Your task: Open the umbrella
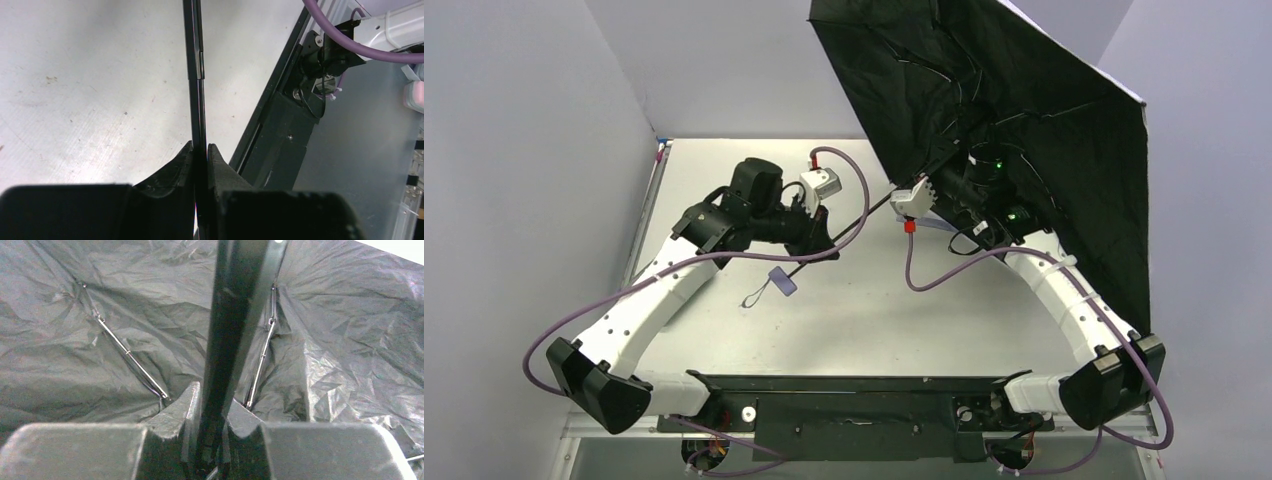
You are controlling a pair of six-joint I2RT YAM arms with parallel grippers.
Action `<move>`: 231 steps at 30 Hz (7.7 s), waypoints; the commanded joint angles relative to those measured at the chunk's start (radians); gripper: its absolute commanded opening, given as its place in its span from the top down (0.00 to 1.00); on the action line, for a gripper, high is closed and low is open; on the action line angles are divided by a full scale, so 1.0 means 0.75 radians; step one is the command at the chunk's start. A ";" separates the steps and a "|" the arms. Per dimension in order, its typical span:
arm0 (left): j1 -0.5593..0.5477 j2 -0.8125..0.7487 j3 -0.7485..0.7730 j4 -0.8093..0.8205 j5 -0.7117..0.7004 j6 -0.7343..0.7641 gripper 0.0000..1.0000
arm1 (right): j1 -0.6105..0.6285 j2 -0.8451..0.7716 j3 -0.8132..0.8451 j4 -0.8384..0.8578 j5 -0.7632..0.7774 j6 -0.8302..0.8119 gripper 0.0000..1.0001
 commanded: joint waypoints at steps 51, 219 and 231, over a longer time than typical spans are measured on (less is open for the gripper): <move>0.042 -0.212 -0.322 -0.550 -0.265 0.534 1.00 | -0.533 0.262 0.345 0.482 0.279 -0.135 0.89; 0.619 -0.316 -0.735 0.326 -0.957 0.370 0.03 | 0.346 -1.263 -1.384 -0.111 0.927 1.330 0.20; 0.612 -0.518 -0.898 0.401 -1.069 0.365 0.03 | 0.136 -1.398 -1.342 -0.225 0.900 1.372 0.20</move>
